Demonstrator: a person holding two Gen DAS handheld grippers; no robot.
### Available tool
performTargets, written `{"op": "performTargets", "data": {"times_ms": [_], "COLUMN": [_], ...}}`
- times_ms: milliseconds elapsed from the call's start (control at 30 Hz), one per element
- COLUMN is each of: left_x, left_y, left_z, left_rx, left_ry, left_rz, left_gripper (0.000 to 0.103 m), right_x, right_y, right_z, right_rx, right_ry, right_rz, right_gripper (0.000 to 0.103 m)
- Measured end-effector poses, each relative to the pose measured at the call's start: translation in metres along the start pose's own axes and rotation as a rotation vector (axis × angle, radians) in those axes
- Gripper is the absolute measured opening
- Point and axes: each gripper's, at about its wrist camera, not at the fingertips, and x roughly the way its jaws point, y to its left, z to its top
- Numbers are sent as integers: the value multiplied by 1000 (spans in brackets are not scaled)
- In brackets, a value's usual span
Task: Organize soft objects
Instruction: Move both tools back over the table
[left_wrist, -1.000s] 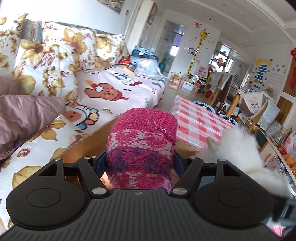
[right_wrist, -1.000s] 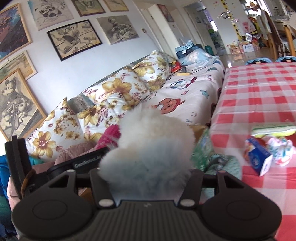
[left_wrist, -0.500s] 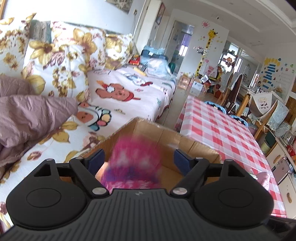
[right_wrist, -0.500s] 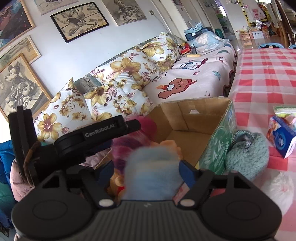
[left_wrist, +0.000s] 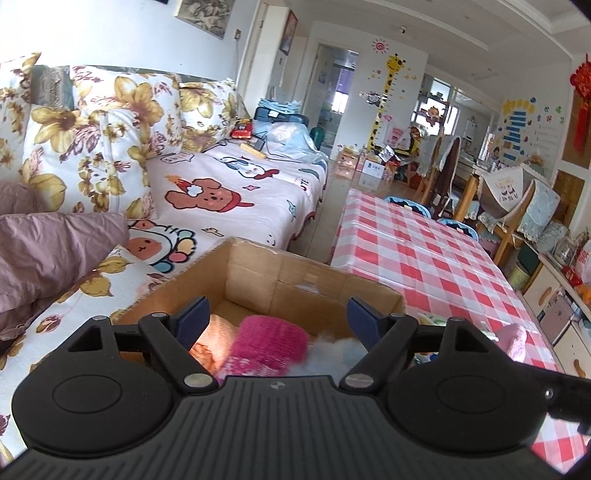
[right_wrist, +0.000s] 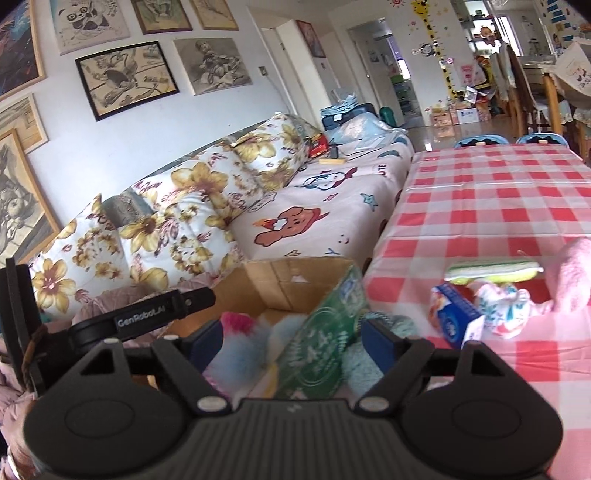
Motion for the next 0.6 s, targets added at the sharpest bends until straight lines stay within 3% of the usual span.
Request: {"op": "performTargets", "data": {"times_ms": [600], "left_x": [-7], "left_y": [-36], "left_z": [-14], "left_rx": [157], "left_ry": [13], "left_rz": [-85], "left_gripper": [101], "right_x": [-29], "right_y": [-45], "right_z": [1], "right_rx": [32], "right_ry": [-39], "right_rz": [-83], "right_gripper": [82]}}
